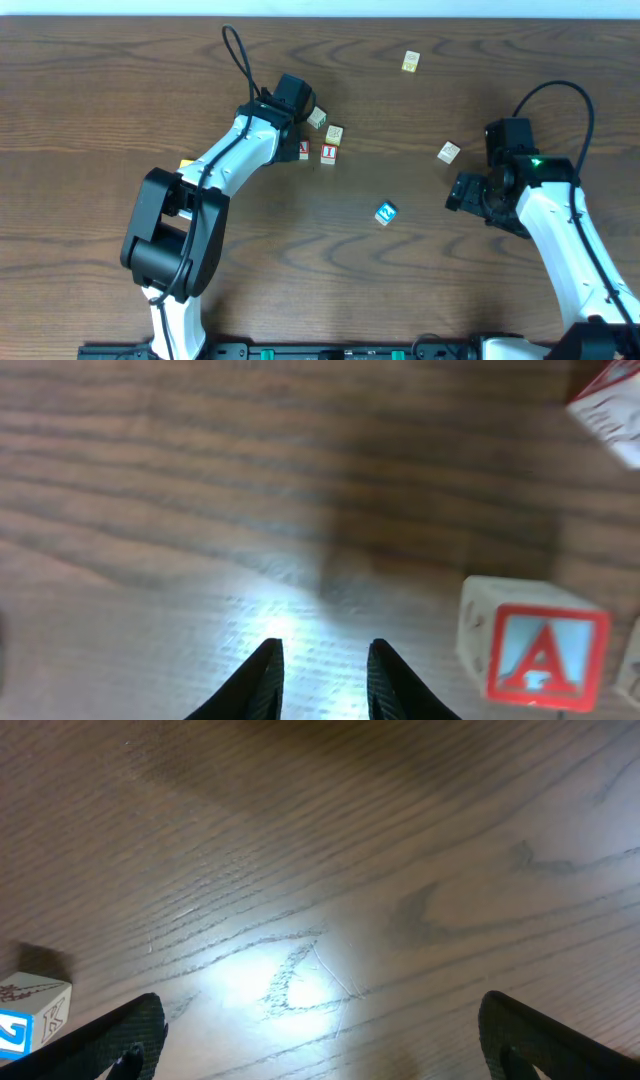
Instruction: Spell out Ai2
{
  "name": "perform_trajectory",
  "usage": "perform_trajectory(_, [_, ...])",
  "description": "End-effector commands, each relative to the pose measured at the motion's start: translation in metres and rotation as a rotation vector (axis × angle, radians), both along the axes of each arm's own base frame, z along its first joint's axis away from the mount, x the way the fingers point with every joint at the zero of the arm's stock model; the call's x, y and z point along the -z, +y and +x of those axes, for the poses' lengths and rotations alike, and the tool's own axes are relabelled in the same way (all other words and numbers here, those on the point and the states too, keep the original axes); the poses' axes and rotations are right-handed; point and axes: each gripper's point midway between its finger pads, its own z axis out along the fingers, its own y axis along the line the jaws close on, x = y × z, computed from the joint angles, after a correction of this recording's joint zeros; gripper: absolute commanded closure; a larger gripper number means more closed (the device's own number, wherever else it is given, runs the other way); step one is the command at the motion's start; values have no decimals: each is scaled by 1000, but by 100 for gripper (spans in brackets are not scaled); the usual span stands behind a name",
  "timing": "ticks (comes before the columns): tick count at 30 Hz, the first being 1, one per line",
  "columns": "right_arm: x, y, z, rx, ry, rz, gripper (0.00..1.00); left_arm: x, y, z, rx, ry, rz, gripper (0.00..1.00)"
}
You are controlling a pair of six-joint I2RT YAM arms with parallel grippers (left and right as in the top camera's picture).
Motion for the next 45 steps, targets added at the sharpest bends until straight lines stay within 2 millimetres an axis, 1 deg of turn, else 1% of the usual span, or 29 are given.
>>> perform_trajectory(1, [-6,-2,3,17,-21,-9,1,11,-3,1,8,15,-16,74])
perform_trajectory(4, [-6,-2,2,17,-20,-9,1,9,-6,7,17,-10,-29,74])
perform_trajectory(9, [-6,-2,2,17,-20,-9,1,9,-17,9,38,-10,-82,74])
perform_trajectory(14, [-6,-2,2,17,-20,-9,1,10,-25,5,54,8,-130,74])
perform_trajectory(23, [-6,-2,2,17,-20,-9,1,10,-27,5,57,11,-135,74])
perform_trajectory(27, [-6,-2,2,17,-20,-9,1,10,-21,5,47,8,-105,75])
perform_trajectory(29, [-6,-2,2,17,-18,-9,1,14,-18,2,44,14,-93,75])
perform_trajectory(30, [-6,-2,2,17,-18,-9,1,16,-17,0,44,18,-92,77])
perform_trajectory(34, [-6,-2,2,17,-18,-9,1,28,-14,-8,43,31,-86,77])
perform_trajectory(36, [-6,-2,2,17,-18,-9,1,30,-14,-9,43,32,-87,77])
perform_trajectory(42, [-6,-2,2,17,-17,-9,1,27,-22,-1,54,3,-128,76])
perform_trajectory(45, [-6,-2,2,17,-17,-9,1,25,-21,5,49,-25,-118,76])
